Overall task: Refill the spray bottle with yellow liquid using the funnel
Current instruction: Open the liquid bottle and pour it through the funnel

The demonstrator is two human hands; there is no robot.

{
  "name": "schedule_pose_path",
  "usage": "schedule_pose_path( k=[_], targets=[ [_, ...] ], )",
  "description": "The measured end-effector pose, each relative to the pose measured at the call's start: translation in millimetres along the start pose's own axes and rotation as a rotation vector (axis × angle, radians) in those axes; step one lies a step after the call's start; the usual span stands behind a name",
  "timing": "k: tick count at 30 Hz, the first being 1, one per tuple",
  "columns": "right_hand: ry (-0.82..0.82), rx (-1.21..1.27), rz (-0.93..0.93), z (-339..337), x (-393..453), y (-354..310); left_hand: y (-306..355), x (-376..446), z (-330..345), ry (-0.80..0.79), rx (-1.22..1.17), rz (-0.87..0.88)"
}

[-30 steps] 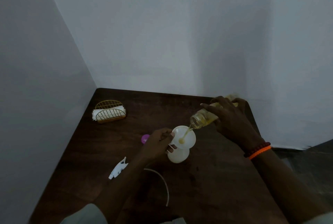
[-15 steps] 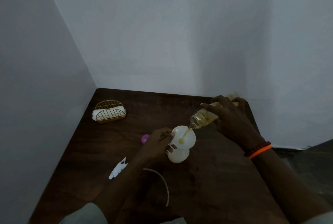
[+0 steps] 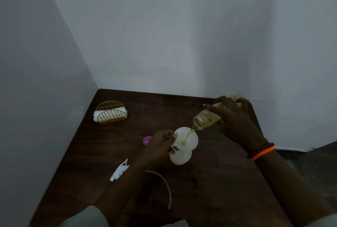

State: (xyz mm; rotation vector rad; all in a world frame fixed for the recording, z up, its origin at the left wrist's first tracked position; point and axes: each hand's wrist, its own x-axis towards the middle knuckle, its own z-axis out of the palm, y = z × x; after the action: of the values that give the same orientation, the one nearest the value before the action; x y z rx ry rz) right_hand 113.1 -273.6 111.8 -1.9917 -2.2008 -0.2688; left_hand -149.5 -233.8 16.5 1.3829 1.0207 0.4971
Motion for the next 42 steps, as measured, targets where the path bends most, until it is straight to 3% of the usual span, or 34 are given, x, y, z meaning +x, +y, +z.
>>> schedule_pose_path(
  k=[42],
  targets=[
    [-0.001, -0.030, -0.002, -0.2, 5.8, 1.7, -1.8, 0.9, -1.9, -0.021, -0.005, -0.013]
  ],
)
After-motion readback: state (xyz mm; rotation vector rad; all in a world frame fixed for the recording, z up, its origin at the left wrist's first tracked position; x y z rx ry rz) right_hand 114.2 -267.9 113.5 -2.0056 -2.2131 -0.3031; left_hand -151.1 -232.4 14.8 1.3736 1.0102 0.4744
